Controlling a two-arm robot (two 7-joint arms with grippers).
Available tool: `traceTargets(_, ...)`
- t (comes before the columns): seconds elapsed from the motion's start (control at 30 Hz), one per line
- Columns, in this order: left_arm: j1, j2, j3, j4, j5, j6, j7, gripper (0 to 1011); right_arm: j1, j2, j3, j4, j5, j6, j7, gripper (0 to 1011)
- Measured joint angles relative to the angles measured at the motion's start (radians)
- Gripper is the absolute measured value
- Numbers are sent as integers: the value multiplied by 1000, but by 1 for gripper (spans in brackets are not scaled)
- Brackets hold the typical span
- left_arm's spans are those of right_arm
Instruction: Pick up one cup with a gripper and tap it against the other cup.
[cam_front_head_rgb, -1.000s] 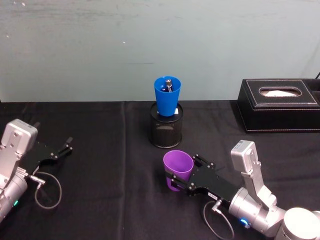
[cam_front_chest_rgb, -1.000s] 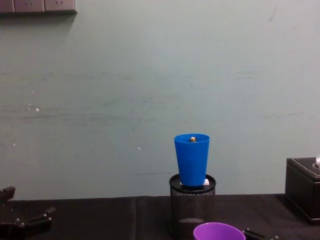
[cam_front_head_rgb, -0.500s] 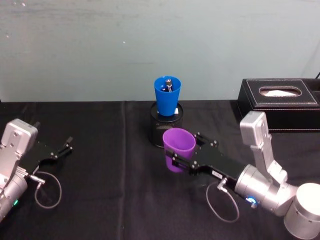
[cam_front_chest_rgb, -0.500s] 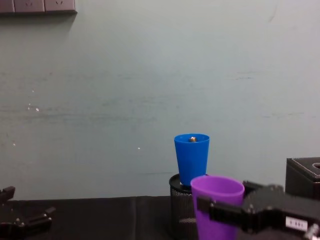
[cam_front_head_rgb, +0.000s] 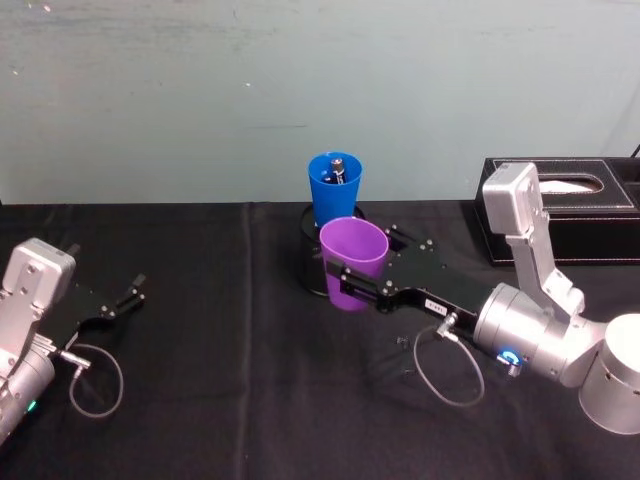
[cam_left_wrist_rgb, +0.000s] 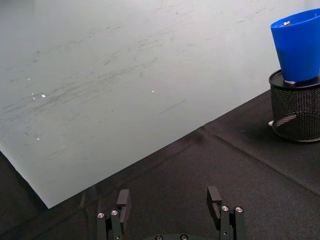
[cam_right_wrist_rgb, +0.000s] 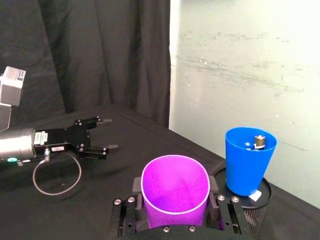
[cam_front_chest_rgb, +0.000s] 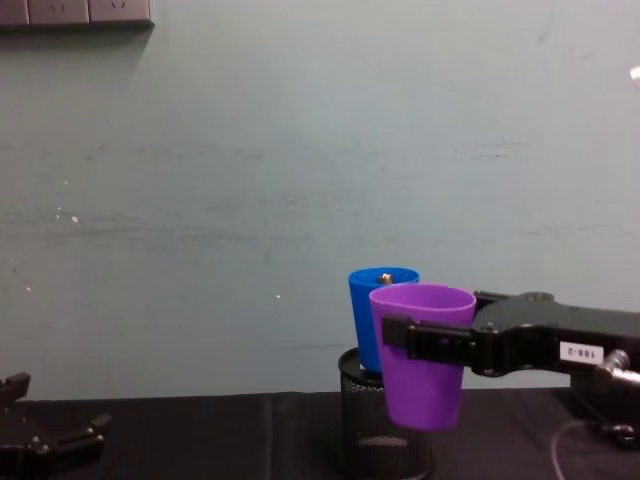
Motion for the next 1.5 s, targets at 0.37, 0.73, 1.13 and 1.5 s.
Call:
traceTargets(0.37, 0, 0, 0, 0, 0, 0, 0, 1000, 33, 18, -14, -23, 15, 42, -18, 731)
traceTargets(0.73, 0, 0, 0, 0, 0, 0, 0, 1000, 34, 17, -14, -23, 16, 43, -19, 731)
traceTargets(1.13, 0, 0, 0, 0, 0, 0, 0, 1000, 31, 16, -13, -21, 14, 40, -18, 731)
traceTargets(1.5, 0, 0, 0, 0, 0, 0, 0, 1000, 31, 16, -12, -19, 13, 39, -18, 732)
